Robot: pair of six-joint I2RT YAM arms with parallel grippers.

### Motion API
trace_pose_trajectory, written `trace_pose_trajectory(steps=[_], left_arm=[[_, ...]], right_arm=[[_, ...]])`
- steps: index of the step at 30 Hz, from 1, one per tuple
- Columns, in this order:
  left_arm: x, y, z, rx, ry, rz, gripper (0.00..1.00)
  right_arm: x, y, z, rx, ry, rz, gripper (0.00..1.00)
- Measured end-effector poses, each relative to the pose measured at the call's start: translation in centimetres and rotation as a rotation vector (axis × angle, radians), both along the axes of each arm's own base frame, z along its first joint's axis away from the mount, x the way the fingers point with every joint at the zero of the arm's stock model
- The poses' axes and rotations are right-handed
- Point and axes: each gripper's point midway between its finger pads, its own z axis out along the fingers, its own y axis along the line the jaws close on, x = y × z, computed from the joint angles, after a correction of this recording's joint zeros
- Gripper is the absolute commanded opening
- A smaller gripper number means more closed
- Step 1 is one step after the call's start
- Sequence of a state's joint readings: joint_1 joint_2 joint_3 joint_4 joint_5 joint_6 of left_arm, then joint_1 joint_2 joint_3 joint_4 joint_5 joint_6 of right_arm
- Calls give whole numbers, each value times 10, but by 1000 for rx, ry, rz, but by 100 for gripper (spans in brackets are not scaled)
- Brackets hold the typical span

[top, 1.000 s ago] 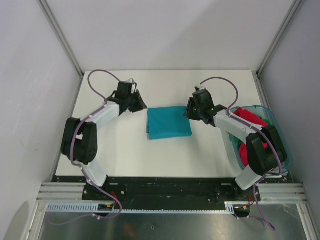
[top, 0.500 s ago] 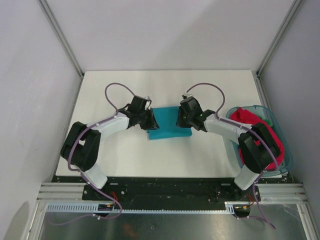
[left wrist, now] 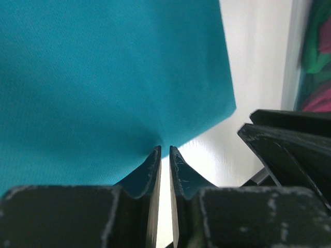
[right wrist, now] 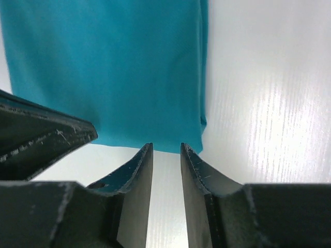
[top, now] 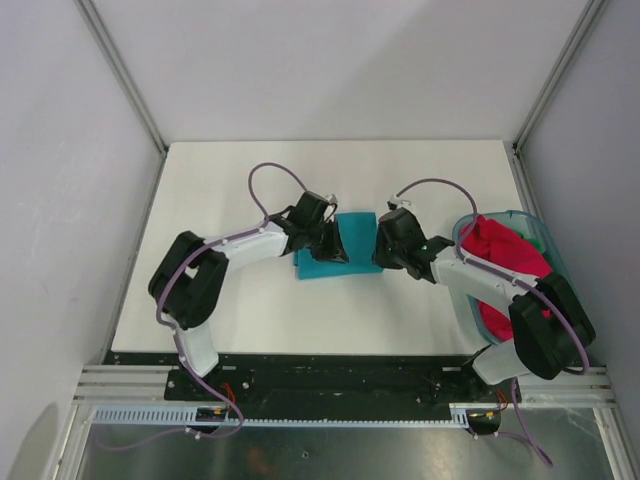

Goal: Fold and stack the t-shirts
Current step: Smooth out wrinkles on the folded tshirt

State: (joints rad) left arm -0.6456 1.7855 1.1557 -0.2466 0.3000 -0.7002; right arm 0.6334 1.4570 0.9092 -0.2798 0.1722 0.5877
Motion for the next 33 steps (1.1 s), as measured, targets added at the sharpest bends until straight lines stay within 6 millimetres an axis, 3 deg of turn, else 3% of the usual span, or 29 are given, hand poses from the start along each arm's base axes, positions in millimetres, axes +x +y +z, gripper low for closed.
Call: trace_pose_trajectory(steps=[7,14,22,33], left_arm=[[16,-3,-29,39,42,17,13],[36,4,-47,57,68,56,13],[43,11,-51,59,74,77,13],[44,13,-51,57,75,80,13]], right_arm=[[-13,-20,-29,-22,31,-8,49],[-16,-23,-43,-27,5,36,51],[4,-14,-34,15,-73,47,38],[8,-15,-68,-5,-4,28,30]])
